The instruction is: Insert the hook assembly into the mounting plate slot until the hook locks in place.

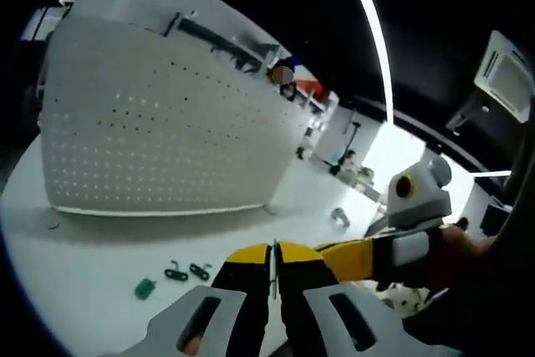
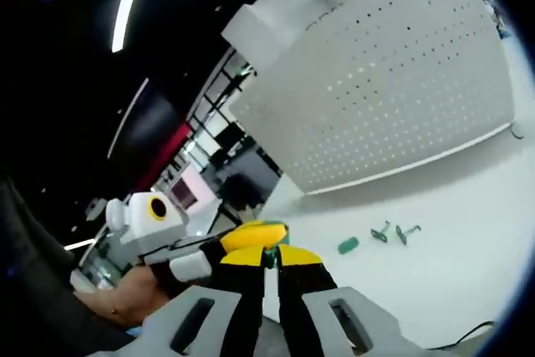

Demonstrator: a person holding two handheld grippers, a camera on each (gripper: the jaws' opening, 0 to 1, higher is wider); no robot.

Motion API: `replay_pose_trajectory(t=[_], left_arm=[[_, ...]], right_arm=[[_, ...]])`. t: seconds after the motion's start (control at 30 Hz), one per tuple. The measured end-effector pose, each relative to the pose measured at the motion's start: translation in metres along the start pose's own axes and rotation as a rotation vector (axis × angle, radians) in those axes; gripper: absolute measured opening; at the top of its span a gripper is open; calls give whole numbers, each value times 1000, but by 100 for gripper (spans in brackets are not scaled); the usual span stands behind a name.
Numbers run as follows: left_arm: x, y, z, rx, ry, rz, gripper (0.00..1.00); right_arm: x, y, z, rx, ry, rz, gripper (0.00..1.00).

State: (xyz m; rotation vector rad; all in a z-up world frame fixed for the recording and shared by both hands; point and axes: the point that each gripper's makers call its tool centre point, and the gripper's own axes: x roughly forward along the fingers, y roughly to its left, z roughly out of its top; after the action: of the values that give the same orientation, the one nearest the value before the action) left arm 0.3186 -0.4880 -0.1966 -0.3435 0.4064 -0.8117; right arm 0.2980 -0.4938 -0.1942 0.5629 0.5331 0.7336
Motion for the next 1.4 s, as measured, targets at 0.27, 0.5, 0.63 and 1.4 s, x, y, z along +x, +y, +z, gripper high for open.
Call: replay_pose_trajectory(t=[0.27, 0.5, 0.63, 1.4], left_arm=[[0, -2, -3, 53, 6, -16, 4], [1, 0, -5, 145, 38, -2, 5], [0, 4, -6, 177, 63, 11, 10], [0, -6, 0, 73, 24, -41, 10]], right_arm=[[-2, -2, -3, -74, 13, -45, 0], [0, -11, -4, -196, 39, -119, 0], [-1, -17, 0, -246, 39, -151, 0], [-6, 10, 25, -484, -37, -134, 0]])
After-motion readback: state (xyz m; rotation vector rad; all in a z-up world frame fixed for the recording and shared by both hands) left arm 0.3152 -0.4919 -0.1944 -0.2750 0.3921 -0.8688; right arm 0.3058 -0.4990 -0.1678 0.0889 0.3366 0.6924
